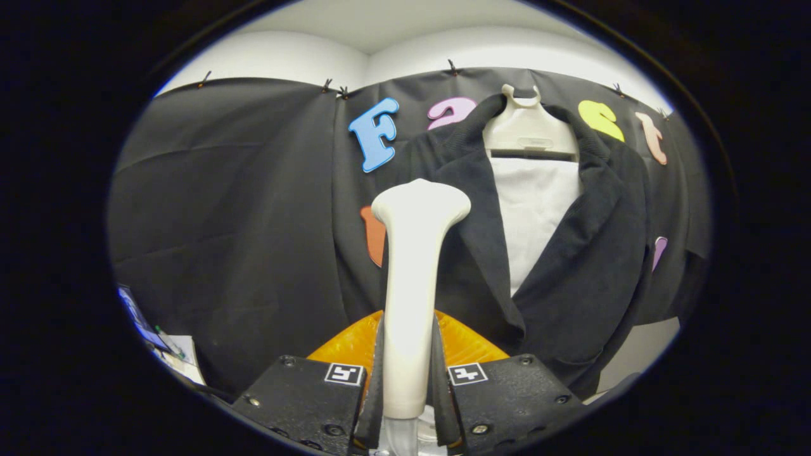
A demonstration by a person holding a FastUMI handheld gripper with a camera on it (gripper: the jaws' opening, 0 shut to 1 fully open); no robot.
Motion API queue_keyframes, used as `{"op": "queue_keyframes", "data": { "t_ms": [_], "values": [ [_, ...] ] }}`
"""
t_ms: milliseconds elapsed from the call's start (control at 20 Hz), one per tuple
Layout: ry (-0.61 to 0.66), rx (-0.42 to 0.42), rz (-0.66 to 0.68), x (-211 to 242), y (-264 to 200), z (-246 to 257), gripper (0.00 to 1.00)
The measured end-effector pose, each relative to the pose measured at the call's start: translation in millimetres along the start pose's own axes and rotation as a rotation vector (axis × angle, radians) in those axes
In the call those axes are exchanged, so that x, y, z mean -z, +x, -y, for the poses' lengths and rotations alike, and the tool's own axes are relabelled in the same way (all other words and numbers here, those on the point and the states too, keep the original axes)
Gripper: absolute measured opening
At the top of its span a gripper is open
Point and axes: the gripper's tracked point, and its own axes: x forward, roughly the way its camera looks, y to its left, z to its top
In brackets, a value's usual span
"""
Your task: Iron the clothes twice with a garment steamer, once on the left side and once on the right side.
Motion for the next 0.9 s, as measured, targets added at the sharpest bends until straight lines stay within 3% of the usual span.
{"op": "queue_keyframes", "data": {
  "t_ms": [900],
  "values": [
    [-0.004, 0.005, -0.136, 79.0, 5.5, 8.9, 0.35]
  ]
}}
